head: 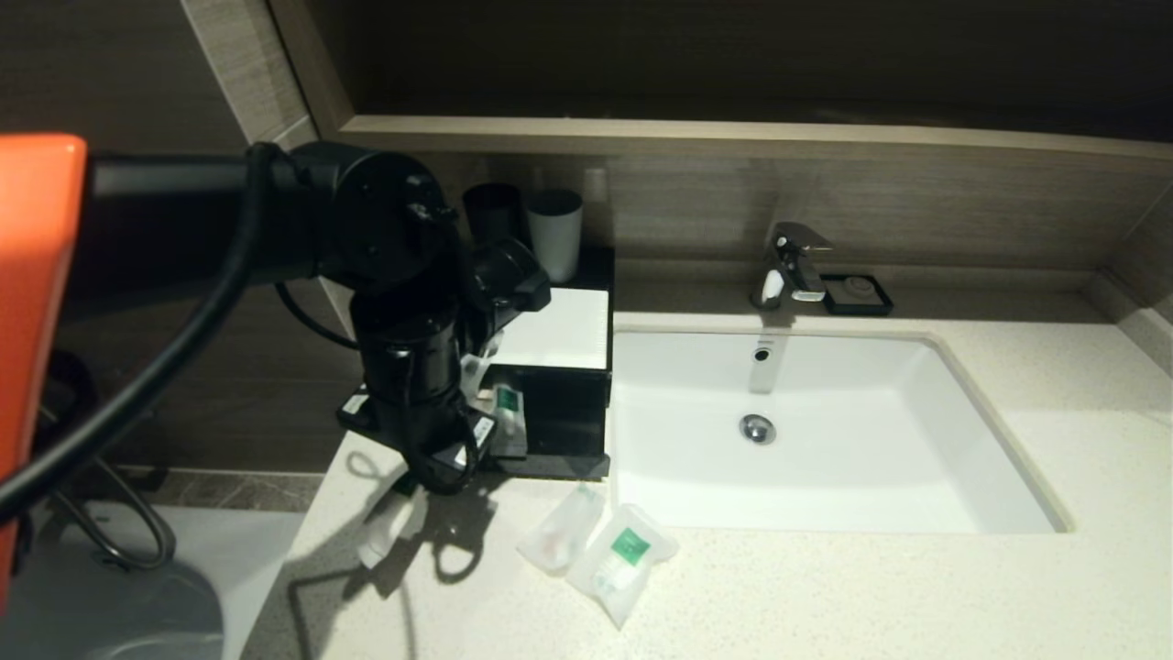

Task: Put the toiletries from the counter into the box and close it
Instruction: Pick up the bathroom toiletry

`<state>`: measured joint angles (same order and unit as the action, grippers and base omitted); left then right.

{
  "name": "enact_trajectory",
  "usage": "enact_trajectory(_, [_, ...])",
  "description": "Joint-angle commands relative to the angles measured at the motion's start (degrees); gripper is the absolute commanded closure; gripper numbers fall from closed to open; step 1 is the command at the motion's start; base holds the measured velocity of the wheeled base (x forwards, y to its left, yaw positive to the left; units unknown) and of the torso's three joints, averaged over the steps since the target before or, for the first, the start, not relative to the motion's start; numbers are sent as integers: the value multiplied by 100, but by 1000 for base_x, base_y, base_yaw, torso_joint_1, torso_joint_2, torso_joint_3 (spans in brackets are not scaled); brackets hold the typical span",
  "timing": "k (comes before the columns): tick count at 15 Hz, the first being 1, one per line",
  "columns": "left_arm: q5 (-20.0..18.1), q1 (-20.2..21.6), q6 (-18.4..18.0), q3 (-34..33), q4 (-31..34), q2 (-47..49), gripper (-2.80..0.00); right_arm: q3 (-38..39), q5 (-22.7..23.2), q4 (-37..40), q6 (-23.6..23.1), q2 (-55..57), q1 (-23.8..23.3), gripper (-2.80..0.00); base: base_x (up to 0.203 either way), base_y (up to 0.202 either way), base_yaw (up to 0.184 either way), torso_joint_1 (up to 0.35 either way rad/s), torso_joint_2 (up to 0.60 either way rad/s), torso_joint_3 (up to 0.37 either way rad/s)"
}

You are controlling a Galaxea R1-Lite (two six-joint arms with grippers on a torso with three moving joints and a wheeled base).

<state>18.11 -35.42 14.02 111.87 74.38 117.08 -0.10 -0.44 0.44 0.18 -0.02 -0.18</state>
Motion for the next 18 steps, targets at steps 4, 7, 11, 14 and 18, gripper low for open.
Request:
enact_trajectory(4, [17,73,-1112,1,479,43,0,1,0,0,-1,2,1,0,0,0,0,0,0,0])
enact_trajectory(7, [26,145,-1392,1,512,76,0,1,0,0,-1,2,1,0,0,0,0,0,0,0])
enact_trajectory(11, [86,302,-1829,5,525,114,0,1,0,0,-1,2,1,0,0,0,0,0,0,0])
enact_trajectory(14, [428,382,-2263,3,494,114,0,1,0,0,-1,2,1,0,0,0,0,0,0,0])
enact_trajectory(18, [969,396,-2705,9,362,155,0,1,0,0,-1,2,1,0,0,0,0,0,0,0])
